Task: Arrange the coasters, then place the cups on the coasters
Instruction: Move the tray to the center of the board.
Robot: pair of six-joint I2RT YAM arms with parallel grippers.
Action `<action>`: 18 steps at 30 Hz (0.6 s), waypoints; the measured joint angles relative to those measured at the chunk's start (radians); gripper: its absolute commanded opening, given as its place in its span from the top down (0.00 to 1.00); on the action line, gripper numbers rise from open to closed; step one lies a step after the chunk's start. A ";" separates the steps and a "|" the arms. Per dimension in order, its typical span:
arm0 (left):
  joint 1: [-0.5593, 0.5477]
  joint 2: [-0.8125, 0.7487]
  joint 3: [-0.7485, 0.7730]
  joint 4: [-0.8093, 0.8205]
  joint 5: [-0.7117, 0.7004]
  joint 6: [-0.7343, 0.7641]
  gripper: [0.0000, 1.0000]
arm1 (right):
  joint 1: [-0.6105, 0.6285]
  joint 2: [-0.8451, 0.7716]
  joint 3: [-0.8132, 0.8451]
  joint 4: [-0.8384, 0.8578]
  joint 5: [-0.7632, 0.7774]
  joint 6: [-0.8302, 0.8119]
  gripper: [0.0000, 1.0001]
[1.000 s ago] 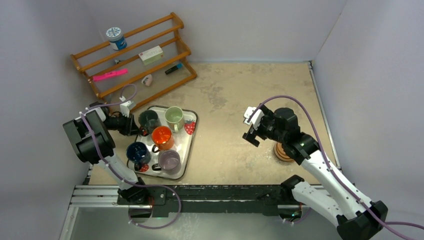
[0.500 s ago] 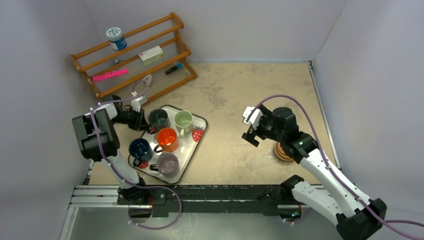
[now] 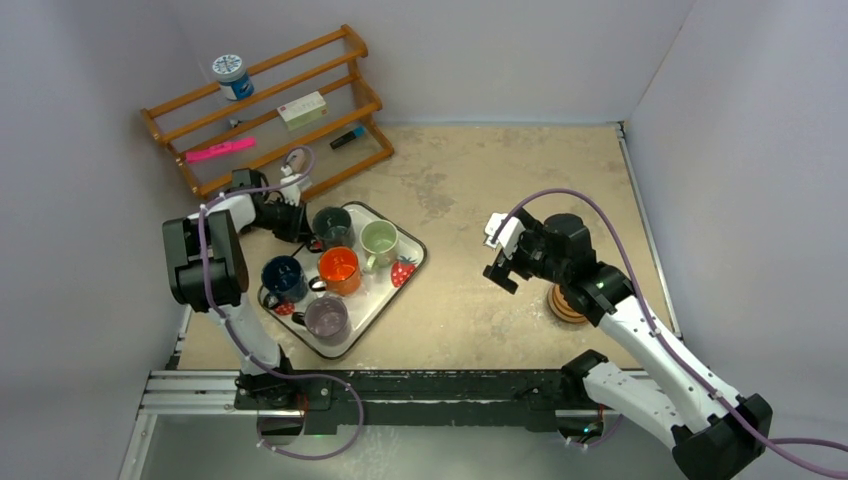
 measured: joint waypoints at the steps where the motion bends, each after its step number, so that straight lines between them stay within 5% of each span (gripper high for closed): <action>1: -0.005 0.004 0.007 0.001 -0.007 -0.010 1.00 | 0.000 0.000 0.000 0.000 0.000 0.000 0.01; 18: -0.075 -0.002 0.016 0.137 -0.174 -0.112 1.00 | 0.000 0.016 0.000 0.001 0.000 -0.009 0.01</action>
